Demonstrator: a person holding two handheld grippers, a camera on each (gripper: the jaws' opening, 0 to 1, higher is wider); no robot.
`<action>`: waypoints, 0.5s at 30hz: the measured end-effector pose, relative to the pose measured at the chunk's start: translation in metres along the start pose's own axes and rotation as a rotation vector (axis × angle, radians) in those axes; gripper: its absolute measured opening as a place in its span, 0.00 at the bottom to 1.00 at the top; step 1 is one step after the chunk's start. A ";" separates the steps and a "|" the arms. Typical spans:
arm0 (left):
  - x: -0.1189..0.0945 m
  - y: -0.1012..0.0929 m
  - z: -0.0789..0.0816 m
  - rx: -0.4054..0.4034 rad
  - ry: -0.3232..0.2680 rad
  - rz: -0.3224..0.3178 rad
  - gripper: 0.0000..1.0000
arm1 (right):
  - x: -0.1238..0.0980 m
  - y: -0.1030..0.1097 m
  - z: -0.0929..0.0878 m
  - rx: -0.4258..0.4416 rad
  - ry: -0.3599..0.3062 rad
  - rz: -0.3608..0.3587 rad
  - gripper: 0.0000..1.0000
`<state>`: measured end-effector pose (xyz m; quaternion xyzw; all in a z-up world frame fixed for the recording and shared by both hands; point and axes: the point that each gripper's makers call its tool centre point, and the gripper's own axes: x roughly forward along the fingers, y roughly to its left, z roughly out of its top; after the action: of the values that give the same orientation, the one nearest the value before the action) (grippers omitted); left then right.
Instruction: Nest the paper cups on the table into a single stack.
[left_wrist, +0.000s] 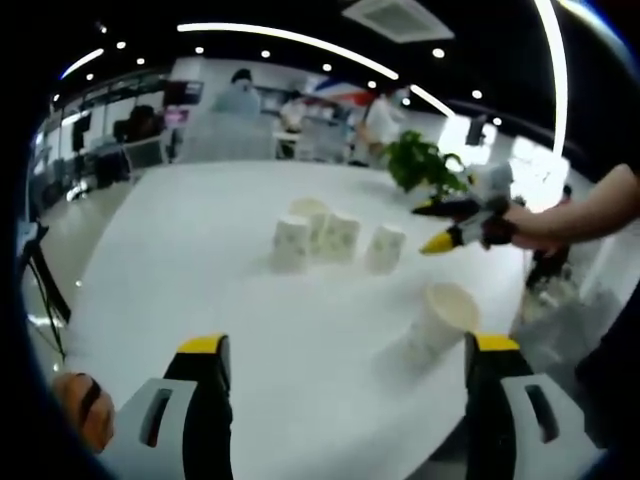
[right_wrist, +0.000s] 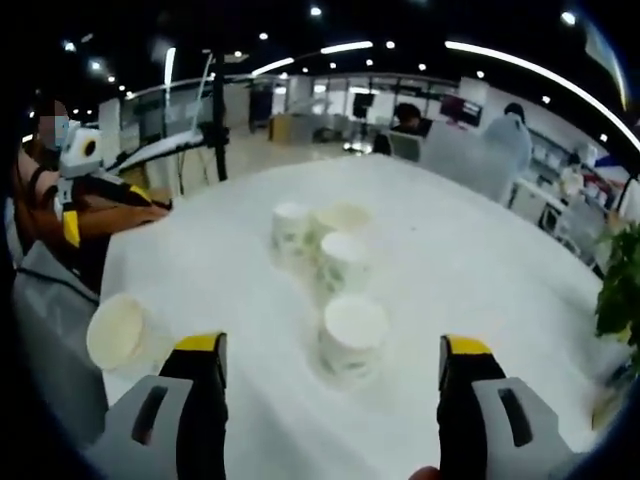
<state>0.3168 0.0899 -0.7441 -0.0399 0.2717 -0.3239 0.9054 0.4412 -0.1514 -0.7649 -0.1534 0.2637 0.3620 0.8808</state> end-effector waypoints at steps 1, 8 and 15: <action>0.000 0.000 -0.001 -0.002 0.001 -0.001 0.97 | 0.001 0.000 0.000 0.001 0.002 0.001 0.85; -0.002 0.000 -0.004 -0.008 0.006 -0.001 0.97 | 0.011 -0.003 -0.003 0.006 0.017 0.011 0.84; -0.003 -0.001 -0.006 -0.016 0.012 -0.001 0.97 | 0.021 -0.008 -0.010 0.041 0.031 0.014 0.83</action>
<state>0.3108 0.0911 -0.7478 -0.0453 0.2798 -0.3225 0.9031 0.4559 -0.1497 -0.7846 -0.1390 0.2860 0.3603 0.8770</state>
